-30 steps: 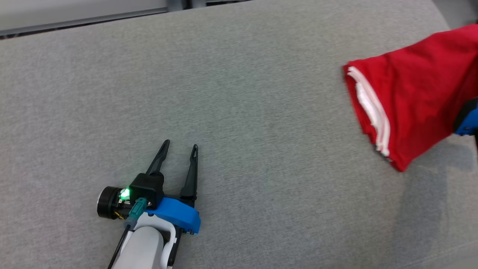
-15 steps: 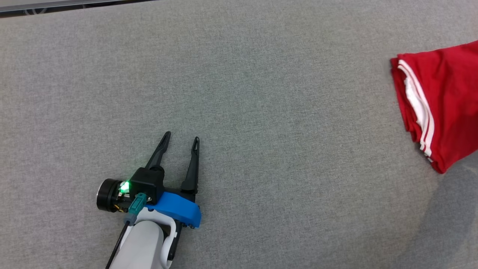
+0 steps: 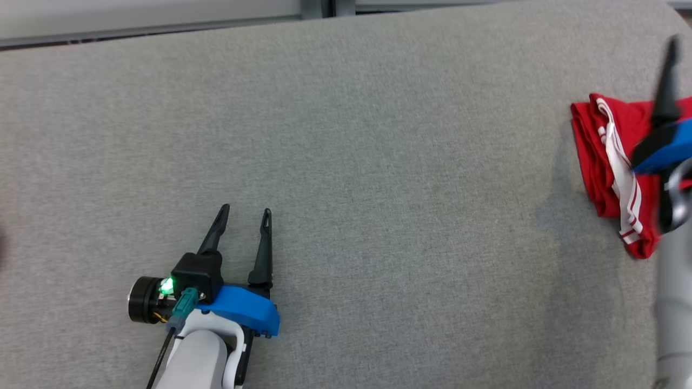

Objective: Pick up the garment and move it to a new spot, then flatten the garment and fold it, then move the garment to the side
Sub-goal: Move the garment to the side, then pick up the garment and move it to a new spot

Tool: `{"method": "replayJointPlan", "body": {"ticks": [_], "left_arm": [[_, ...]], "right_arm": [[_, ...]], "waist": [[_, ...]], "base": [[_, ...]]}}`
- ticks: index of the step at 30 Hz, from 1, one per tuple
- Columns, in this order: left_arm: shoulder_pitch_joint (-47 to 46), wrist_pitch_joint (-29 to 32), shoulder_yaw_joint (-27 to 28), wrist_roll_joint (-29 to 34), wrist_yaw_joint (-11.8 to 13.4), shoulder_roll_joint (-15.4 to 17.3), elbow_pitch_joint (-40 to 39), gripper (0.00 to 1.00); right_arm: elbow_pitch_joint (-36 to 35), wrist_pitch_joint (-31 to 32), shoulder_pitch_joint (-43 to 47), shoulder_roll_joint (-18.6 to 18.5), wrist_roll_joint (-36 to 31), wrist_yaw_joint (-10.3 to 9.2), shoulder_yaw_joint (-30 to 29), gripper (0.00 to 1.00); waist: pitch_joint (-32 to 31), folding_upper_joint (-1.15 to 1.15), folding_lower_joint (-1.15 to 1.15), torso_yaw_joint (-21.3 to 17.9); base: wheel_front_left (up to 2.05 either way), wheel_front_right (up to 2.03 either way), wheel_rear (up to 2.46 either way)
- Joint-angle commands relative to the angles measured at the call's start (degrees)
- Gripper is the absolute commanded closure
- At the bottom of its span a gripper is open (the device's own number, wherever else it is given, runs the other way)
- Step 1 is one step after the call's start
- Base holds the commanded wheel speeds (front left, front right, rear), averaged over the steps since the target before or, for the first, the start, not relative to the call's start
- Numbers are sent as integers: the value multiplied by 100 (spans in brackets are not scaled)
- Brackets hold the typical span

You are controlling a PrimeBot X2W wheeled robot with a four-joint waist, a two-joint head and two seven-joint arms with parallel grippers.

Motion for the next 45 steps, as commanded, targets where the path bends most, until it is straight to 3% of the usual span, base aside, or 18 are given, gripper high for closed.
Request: {"method": "replayJointPlan", "body": {"ticks": [1,7,13,24,33,45], "left_arm": [[78,0,13,-44,46,8,-38,0],[281,1,-51,-247,182,10,-95,0],[531,1,70,-303,352,8,-110,0],[955,0,395,-355,485,7,-163,0],[1274,1,694,-287,483,9,-261,0],[1439,1,803,-258,463,9,-302,0]], "right_arm": [[-133,-24,252,111,167,-1,192,0],[-516,-26,1214,480,971,-1,1000,0],[-694,-27,2021,655,1381,-1,1362,0],[-636,-27,2756,672,1877,-1,1553,0],[-668,-27,3110,668,1842,-1,1758,0],[-638,-27,3349,669,1997,-1,1854,0]], "waist": [[-83,0,0,27],[-433,0,0,262],[-767,0,0,482],[-1338,0,0,649],[-1838,0,0,643],[-2001,0,0,666]], "base": [[0,0,0],[0,0,0],[0,0,0],[0,0,0],[0,0,0],[0,0,0]]}}
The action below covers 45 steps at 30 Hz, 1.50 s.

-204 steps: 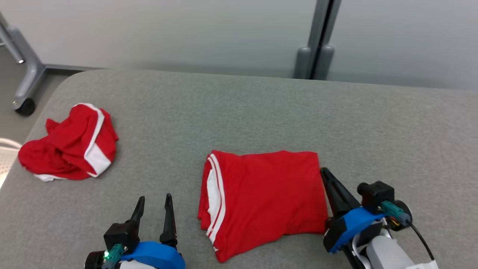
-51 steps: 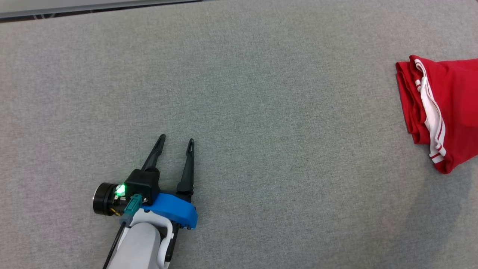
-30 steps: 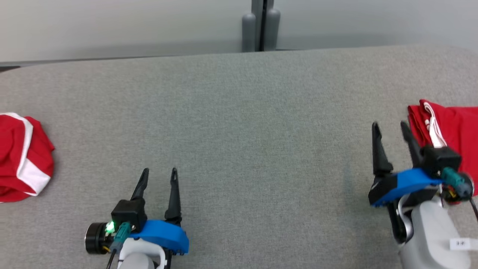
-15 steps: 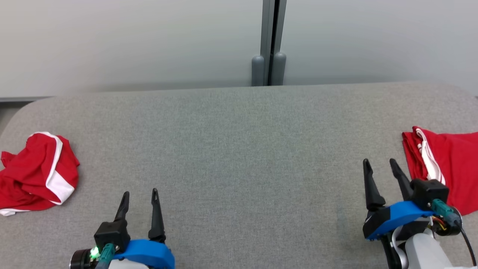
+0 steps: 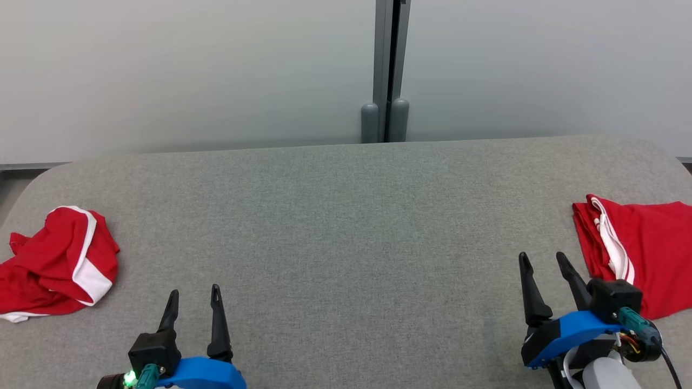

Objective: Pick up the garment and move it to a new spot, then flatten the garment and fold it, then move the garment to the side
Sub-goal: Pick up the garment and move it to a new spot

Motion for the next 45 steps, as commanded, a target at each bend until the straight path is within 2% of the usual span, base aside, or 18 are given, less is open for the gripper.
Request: {"method": "replayJointPlan", "body": {"ticks": [1,5,9,18,28,36,39,45], "left_arm": [[45,1,16,28,-25,1,-18,0],[1,0,7,27,-23,2,-11,0],[-75,1,35,17,-22,1,-3,0],[-9,0,126,65,-23,-3,10,0],[233,1,438,199,-64,-1,-17,0],[401,1,638,104,-27,2,-81,0],[321,1,662,40,-87,-1,-9,0],[-80,1,887,-52,-91,0,112,0]], "right_arm": [[12,-30,103,-16,41,0,1,0],[-2,-29,101,-14,25,0,39,0],[20,-30,107,-15,92,0,135,0],[3,-30,174,-16,159,0,233,0],[58,-30,259,-20,318,0,404,0],[100,-30,169,-18,347,0,572,0],[68,-30,130,-20,282,0,595,0],[-83,-30,-41,-21,92,0,687,0]], "waist": [[14,1,0,27],[82,1,0,176],[184,1,0,498],[312,1,0,1653],[188,1,0,2897],[180,1,0,3030],[234,1,0,3020],[661,1,0,2710]], "base": [[0,0,0],[0,0,0],[0,0,0],[0,0,0],[0,0,0],[0,0,0],[0,0,0],[0,0,0]]}}
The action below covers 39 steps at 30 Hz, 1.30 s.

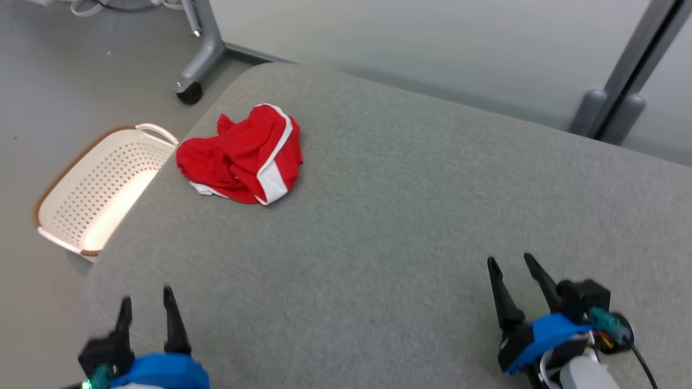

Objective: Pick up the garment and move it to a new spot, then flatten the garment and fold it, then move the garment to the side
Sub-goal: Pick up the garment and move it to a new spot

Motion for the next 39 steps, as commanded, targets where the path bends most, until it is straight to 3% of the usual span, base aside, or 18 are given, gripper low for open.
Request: {"method": "replayJointPlan", "body": {"ticks": [1,9,19,24,31,32,33,39], "left_arm": [[-307,1,118,-29,-8,-3,45,0],[-1280,1,416,64,-122,1,310,0],[-2786,1,620,428,-569,229,1170,0],[-3130,1,691,510,-573,358,1624,0],[-3526,1,777,606,-370,529,2453,0],[-3564,1,783,619,-352,549,2523,78],[-3583,2,807,599,-358,551,2590,100],[-3560,0,790,662,-421,559,2314,100]], "right_arm": [[-98,-30,-159,-29,-110,0,34,0],[-391,-29,-475,-32,-346,0,141,0],[-930,-30,-1019,-33,-430,0,433,0],[-1028,-29,-1137,-41,-448,0,475,0],[-1049,-26,-1176,-41,-391,0,432,0],[-1045,-26,-1166,-41,-397,0,426,0],[-1032,-26,-1155,-41,-397,0,410,0],[-978,-27,-1088,-37,-358,0,335,0]], "waist": [[216,0,0,-127],[883,0,0,-572],[1780,0,0,-1215],[1962,0,0,-1393],[2052,0,0,-1626],[2048,0,0,-1644],[2041,0,0,-1660],[1856,0,0,-1721]], "base": [[0,0,0],[0,0,0],[0,0,0],[0,0,0],[0,0,0],[0,0,0],[0,0,0],[0,0,0]]}}
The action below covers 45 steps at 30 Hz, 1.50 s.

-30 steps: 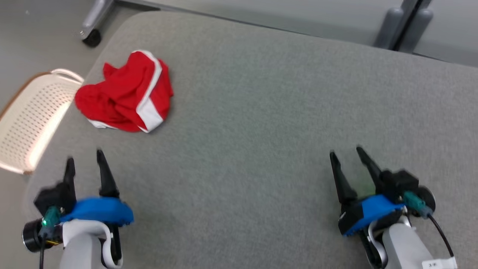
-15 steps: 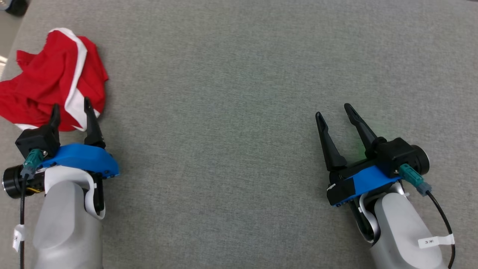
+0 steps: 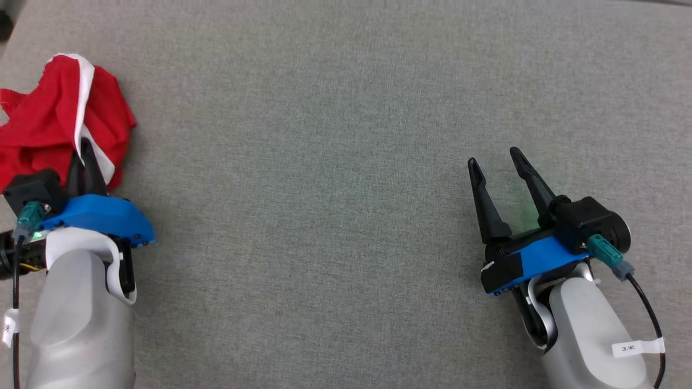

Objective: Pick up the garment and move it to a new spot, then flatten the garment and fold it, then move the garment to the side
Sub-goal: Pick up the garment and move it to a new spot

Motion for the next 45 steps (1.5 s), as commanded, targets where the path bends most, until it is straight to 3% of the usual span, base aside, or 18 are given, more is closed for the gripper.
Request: {"method": "replayJointPlan", "body": {"ticks": [1,9,18,25,31,38,41,45], "left_arm": [[-19,0,-2,39,-21,-10,-50,100],[-254,-7,-420,284,-285,4,-1017,100],[-258,-7,-1064,-24,-515,-331,-1753,100],[22,-7,-2043,-477,-561,-539,-1993,100],[164,-6,-3421,-1358,-543,-546,-2385,100],[357,-7,-4694,-1841,-297,-526,-2387,100],[465,-7,-4852,-1691,-239,-520,-1957,100],[578,-7,-4898,-1447,-141,-234,-1258,100]], "right_arm": [[11,-22,85,-34,4,0,-20,0],[125,-23,229,-31,439,0,31,0],[206,-25,431,-28,832,0,189,0],[268,-26,591,-25,935,0,240,0],[303,-26,636,-22,943,0,262,0],[331,-25,772,-21,864,0,54,0],[339,-25,801,-20,858,0,-4,0],[380,-26,831,-25,824,0,-36,0]], "waist": [[-68,-2,-1,-29],[-621,-2,-1,-239],[-1255,-2,-1,-1074],[-1505,-2,-1,-1835],[-1589,-2,-1,-2342],[-1666,-2,-1,-2315],[-1664,-2,-1,-2148],[-1699,-2,-1,-1892]], "base": [[0,0,0],[0,0,0],[0,0,0],[0,0,0],[0,0,0],[0,0,0],[0,0,0],[0,0,0]]}}
